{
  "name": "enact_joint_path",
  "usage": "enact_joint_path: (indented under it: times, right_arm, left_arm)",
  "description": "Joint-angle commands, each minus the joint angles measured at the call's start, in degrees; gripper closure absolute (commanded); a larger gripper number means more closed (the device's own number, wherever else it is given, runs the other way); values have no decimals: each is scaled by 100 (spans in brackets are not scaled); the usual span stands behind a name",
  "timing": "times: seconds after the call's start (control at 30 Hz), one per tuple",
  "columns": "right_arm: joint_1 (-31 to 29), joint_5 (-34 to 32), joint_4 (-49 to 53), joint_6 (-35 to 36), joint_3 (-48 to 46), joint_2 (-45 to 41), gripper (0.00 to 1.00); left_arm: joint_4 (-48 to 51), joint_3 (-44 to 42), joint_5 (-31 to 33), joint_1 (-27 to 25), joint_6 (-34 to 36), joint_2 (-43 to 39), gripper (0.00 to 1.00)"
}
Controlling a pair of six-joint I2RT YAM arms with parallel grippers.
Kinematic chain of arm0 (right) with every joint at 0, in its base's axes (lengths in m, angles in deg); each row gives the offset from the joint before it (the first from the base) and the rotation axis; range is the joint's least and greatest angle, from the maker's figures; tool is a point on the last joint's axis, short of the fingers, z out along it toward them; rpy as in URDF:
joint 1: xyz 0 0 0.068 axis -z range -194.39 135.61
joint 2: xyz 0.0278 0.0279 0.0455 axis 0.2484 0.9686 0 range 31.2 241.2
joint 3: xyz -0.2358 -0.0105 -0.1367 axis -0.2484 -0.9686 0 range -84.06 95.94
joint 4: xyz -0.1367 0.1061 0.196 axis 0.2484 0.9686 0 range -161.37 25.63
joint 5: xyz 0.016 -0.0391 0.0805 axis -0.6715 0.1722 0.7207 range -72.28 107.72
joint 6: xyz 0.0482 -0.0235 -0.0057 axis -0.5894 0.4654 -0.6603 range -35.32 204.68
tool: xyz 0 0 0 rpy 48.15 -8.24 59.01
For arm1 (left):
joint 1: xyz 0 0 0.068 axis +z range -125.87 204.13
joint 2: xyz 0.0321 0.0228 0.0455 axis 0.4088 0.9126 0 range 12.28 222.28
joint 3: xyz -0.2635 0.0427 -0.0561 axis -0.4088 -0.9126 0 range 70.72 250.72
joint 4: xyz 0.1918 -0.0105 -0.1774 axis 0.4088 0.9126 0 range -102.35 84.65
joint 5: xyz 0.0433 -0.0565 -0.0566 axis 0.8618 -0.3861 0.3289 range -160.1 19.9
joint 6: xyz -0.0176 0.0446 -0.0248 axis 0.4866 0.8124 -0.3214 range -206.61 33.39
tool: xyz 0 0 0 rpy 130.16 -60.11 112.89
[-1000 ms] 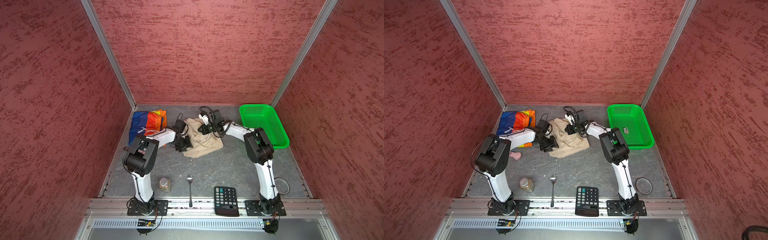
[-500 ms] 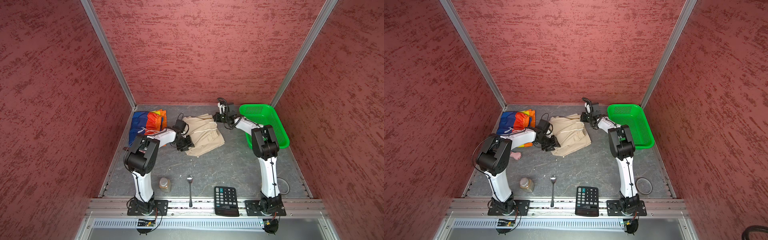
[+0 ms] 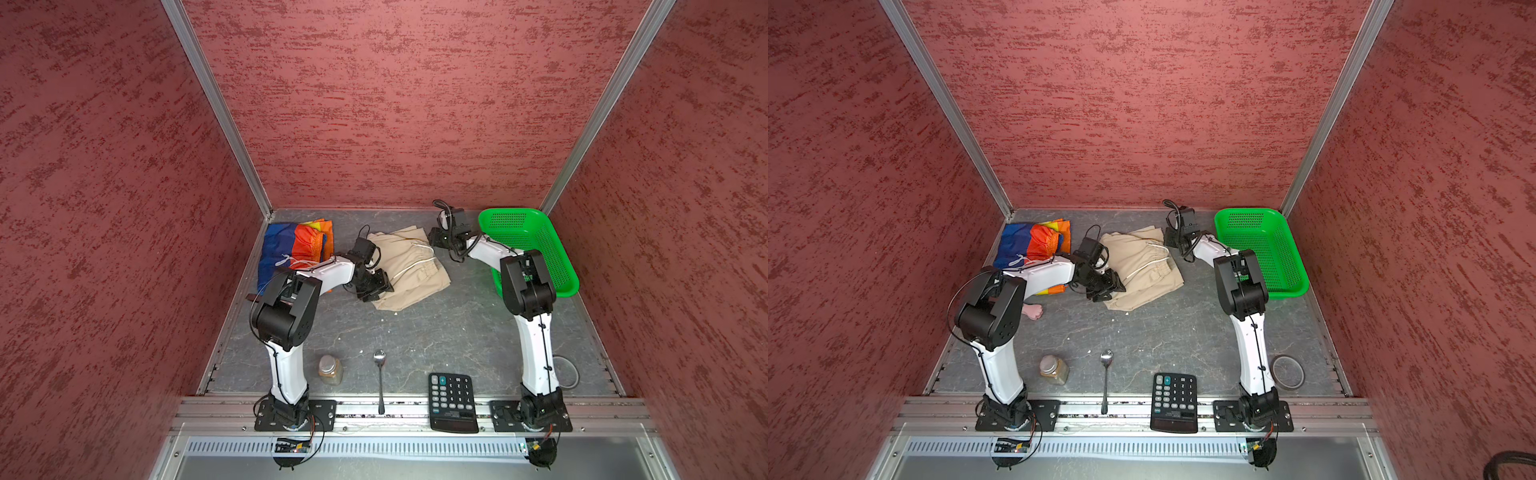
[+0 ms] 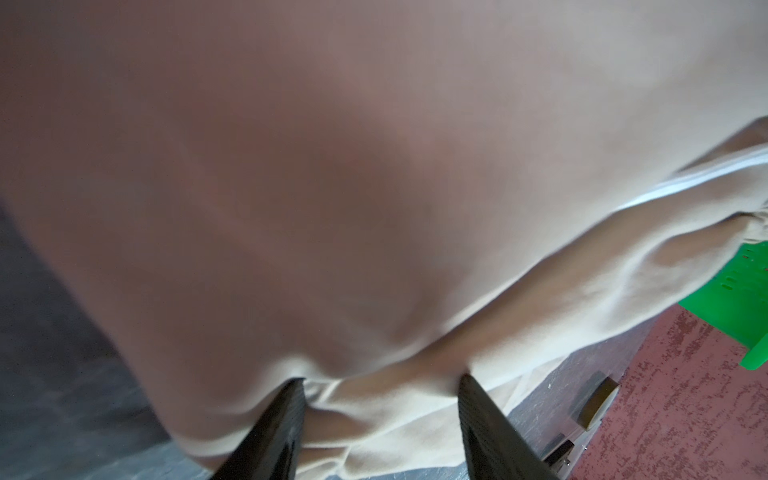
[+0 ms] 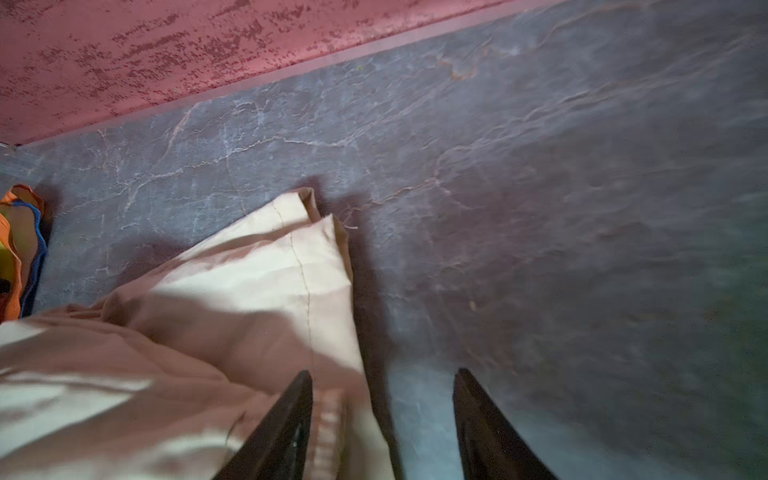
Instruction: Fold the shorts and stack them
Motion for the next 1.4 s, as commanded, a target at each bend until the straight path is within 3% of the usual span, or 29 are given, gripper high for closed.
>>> enact_joint_path:
  times: [0.0,0.13,0.27,0.4,0.57,0.83,0.97,1.1,1.23,1.37]
  right_arm:
    - [-207,-506,-67,199,-530,-1321,43]
    - [-585,-236,-449,13,-1500,-2071,54]
    - [-674,805,-919,-478,-2116,-2006,74]
    - [-662,1629,-1852,-1123,-2802,-1638,79]
    - [-564,1749,-2366,-1465,-3327,-1283,85]
    - [-322,1702,-2270,-1275,-3648,-1488,85]
    - [-343,1647,-2021,-848,-3540,-2007,78]
    - [-510,1166,-1608,-301,-3448,-2613,69]
    - [-702,647,-1347,37,-3466,-3072,66]
    - [-710,445,-1316,114,-3650,-3406,69]
  left_arm:
    - [513,43,305,-145,-5,115,37]
    - [550,145,331,-178,-27,74,37]
    - [550,192,306,-186,-40,98,37]
    - [522,81,324,-213,-71,87,37]
    - [479,-61,314,-210,-71,68,37]
    - [628,64,331,-174,31,-124,36]
    - [825,277,518,-34,125,-866,28]
    - [754,89,767,338,105,-1807,25]
    - [749,-274,772,742,191,-2127,39]
    - [604,-532,687,953,255,-2019,41]
